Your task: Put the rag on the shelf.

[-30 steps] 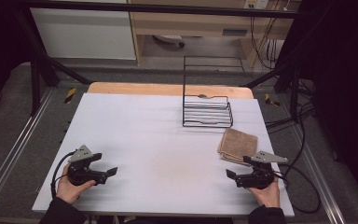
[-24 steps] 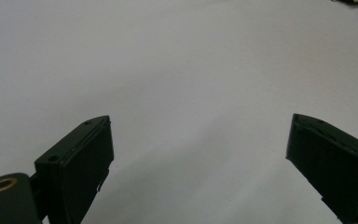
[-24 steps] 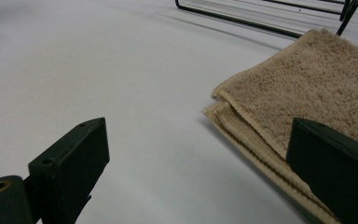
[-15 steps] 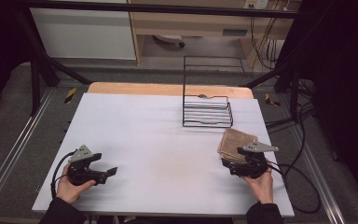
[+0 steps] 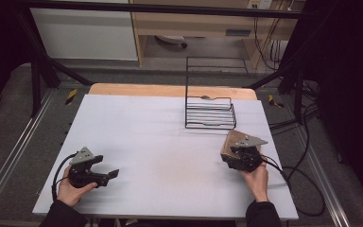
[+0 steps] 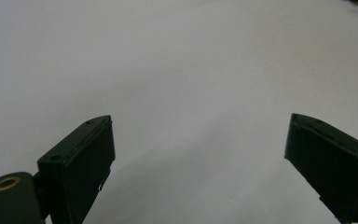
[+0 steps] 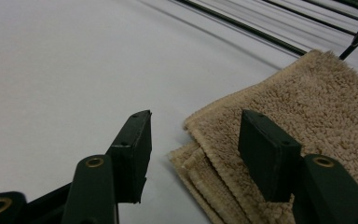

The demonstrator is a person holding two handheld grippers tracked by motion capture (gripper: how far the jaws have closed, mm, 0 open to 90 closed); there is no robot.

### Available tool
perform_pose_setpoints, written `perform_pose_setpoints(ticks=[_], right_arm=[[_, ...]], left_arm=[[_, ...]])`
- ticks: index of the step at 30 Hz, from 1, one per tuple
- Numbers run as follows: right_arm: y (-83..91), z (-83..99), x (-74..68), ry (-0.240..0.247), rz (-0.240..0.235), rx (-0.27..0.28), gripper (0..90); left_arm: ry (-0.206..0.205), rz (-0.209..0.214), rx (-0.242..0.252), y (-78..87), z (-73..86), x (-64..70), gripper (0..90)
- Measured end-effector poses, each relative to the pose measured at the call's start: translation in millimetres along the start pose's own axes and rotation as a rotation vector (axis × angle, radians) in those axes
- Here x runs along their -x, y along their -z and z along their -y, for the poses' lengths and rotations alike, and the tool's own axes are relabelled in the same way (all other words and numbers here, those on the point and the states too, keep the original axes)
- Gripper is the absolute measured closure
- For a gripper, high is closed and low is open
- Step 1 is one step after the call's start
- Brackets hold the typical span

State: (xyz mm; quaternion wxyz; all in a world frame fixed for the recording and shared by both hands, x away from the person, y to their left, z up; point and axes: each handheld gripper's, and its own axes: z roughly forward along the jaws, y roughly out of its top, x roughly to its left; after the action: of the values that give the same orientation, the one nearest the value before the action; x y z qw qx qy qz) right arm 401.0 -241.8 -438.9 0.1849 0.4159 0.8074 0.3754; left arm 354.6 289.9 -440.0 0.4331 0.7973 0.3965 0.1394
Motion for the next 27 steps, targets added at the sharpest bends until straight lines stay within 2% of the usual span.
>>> perform_pose_setpoints(ticks=[4, 10, 12, 21, 27], right_arm=[[-11.4, -0.9, 2.3, 0.033, 0.051, -0.037, 48.5], [-17.9, 0.7, 0.7, 0.065, 0.076, -0.058, 48.8], [-18.7, 1.1, 0.1, 0.079, 0.089, -0.060, 51.9], [-19.3, -0.3, 2.3, 0.062, 0.135, -0.073, 68.2], [-19.0, -1.8, 4.6, 0.048, 0.145, -0.081, 76.6]], left_arm=[[0.003, -0.001, -0.001, 0.0, 0.1, -0.6, 8.4], [0.010, -0.003, 0.001, 0.0, 0.2, -1.2, 8.8], [0.008, -0.003, 0.000, 0.0, 0.2, -1.2, 8.9], [0.006, -0.004, 0.004, 0.0, -0.5, -0.3, 9.3], [0.006, -0.004, 0.002, -0.1, -0.4, -0.4, 9.4]])
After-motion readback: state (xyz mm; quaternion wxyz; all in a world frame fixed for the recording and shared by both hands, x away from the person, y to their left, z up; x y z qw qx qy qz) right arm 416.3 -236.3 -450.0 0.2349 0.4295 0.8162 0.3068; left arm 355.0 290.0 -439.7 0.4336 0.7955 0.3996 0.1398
